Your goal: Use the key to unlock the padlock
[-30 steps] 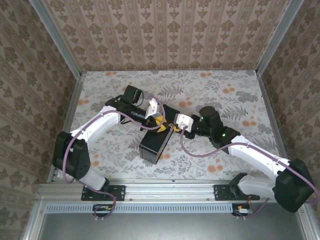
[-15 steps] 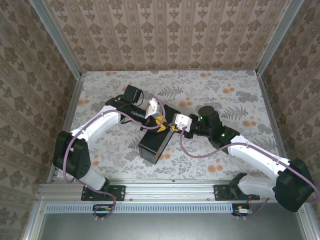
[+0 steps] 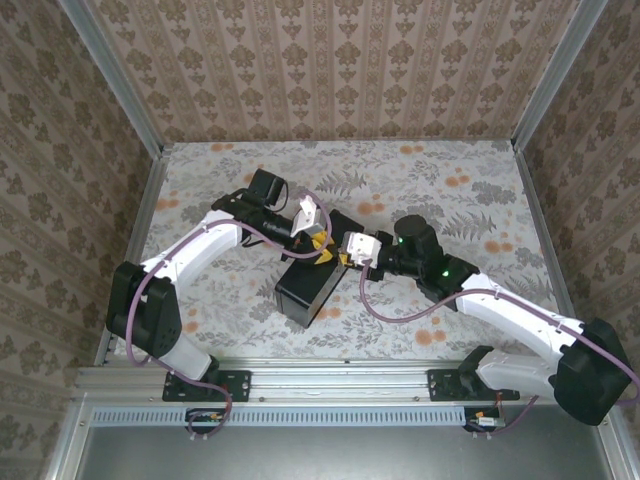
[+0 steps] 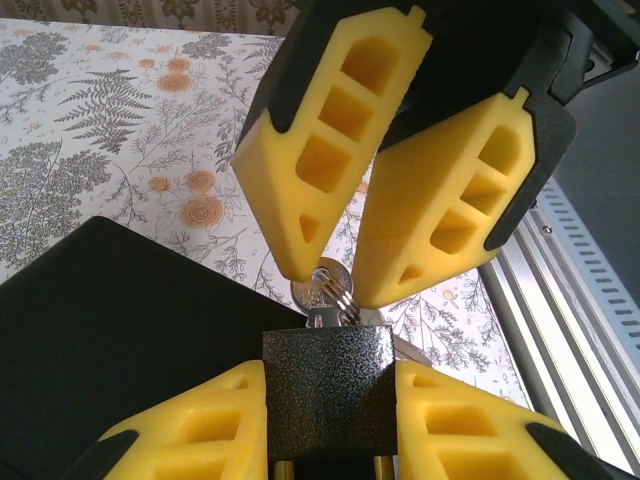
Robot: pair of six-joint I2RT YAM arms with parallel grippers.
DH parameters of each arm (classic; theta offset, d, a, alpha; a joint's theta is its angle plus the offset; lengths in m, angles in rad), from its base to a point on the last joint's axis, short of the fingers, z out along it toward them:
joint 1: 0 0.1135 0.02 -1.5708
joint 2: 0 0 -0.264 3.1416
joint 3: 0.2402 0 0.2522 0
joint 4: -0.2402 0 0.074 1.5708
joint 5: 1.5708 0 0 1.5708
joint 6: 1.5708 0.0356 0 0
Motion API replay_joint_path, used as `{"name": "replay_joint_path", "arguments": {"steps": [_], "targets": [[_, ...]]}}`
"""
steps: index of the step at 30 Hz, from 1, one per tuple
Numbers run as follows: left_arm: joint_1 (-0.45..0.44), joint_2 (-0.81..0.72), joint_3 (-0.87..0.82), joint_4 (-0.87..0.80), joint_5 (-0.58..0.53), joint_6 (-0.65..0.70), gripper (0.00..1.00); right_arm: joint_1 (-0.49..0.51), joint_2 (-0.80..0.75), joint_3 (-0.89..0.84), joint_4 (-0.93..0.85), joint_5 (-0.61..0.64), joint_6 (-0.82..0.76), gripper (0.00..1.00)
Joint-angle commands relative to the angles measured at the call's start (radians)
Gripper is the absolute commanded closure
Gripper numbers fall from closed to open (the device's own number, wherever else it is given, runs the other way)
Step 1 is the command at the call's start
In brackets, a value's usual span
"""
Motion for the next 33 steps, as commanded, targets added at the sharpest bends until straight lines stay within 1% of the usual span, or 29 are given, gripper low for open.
{"name": "replay_joint_path", "arguments": {"steps": [1,3,6,12,15,16,20,28,30,33], "targets": [[-0.003,0.003,0.053,0.014,0.064,0.026,0.82,0.006,-0.015,0.026,-0.021,0.004,0.000,0.78],[-0.003,0.003,0.055,0.016,0.066,0.023,0.83,0.006,-0.015,0.021,-0.023,0.005,-0.001,0.81],[-0.005,-0.001,0.054,0.017,0.067,0.022,0.83,0.006,-0.012,0.016,-0.024,-0.002,0.004,0.82],[-0.008,-0.007,0.049,0.015,0.081,0.025,0.83,0.004,0.006,0.010,-0.019,-0.007,0.008,0.82],[-0.009,-0.011,0.051,0.011,0.092,0.028,0.83,0.002,0.019,0.014,-0.011,-0.012,0.006,0.86],[-0.010,-0.011,0.050,0.011,0.095,0.028,0.83,0.000,0.023,0.016,-0.010,-0.015,0.006,0.86],[-0.012,-0.010,0.049,0.012,0.103,0.029,0.83,-0.001,0.036,0.018,-0.002,-0.012,0.005,0.80],[-0.011,-0.012,0.046,0.008,0.106,0.034,0.84,-0.012,0.037,0.004,0.004,0.001,-0.002,0.81],[-0.011,-0.015,0.044,0.008,0.108,0.034,0.84,-0.015,0.039,0.002,0.002,0.004,-0.002,0.82],[-0.011,-0.019,0.038,0.012,0.108,0.034,0.84,-0.017,0.040,0.003,0.001,-0.001,0.005,0.88]]}}
